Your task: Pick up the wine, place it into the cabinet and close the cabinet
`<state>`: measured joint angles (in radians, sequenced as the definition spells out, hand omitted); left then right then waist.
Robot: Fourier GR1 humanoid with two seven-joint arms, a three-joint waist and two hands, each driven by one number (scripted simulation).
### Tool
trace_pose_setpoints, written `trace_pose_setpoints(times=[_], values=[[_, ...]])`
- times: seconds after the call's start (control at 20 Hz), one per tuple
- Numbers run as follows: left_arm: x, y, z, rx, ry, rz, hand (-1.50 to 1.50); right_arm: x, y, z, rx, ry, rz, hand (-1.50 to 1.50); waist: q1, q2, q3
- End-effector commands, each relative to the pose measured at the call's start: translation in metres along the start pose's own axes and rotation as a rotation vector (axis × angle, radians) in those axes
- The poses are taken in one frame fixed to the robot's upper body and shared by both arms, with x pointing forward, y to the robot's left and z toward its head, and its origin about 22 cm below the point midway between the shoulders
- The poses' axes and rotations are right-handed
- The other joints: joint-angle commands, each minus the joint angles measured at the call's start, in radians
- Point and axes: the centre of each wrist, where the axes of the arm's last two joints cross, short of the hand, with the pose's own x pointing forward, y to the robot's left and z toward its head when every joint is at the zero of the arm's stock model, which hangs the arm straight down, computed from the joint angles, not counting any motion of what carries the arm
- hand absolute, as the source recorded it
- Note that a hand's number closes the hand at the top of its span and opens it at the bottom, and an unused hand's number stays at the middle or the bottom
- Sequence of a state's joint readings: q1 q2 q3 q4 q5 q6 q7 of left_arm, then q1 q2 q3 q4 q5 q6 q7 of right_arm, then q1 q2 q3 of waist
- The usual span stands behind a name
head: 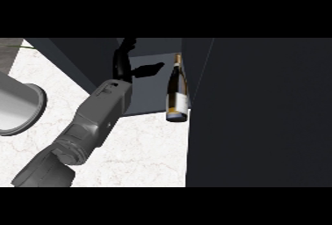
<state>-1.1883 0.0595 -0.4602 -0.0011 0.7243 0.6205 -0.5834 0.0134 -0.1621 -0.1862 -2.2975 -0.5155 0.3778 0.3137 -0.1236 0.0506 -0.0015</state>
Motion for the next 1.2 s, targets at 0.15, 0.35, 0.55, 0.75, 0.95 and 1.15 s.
trace_pose_setpoints(times=[0.15, 0.35, 0.55, 0.75, 0.95, 1.15], values=[[-0.024, 0.01, 0.009, 0.036, 0.003, -0.028, -1.5, 0.004, -0.003, 0.001, 0.009, -0.012, 0.02, -1.5, 0.01, 0.0, -0.001], [-0.002, 0.008, -0.004, 0.028, -0.02, 0.004, -1.5, -0.001, 0.005, 0.004, 0.0, 0.005, 0.003, -1.5, 0.006, -0.002, -0.001], [-0.017, 0.007, 0.006, -0.007, -0.053, 0.051, -1.5, -0.001, -0.002, 0.008, -0.006, 0.004, 0.009, -1.5, 0.014, -0.006, -0.001], [-0.001, -0.018, 0.015, -0.046, -0.066, 0.083, -1.5, -0.004, 0.005, 0.002, -0.021, 0.006, 0.002, -1.5, 0.026, -0.01, -0.001], [-0.006, -0.017, 0.017, -0.043, -0.063, 0.122, -1.5, -0.005, 0.001, 0.01, -0.01, 0.019, 0.007, -1.5, 0.025, -0.013, 0.0], [0.006, -0.029, 0.021, -0.072, -0.11, 0.18, -1.5, 0.004, 0.003, 0.002, 0.0, 0.002, -0.019, -1.5, 0.042, -0.024, 0.0]])
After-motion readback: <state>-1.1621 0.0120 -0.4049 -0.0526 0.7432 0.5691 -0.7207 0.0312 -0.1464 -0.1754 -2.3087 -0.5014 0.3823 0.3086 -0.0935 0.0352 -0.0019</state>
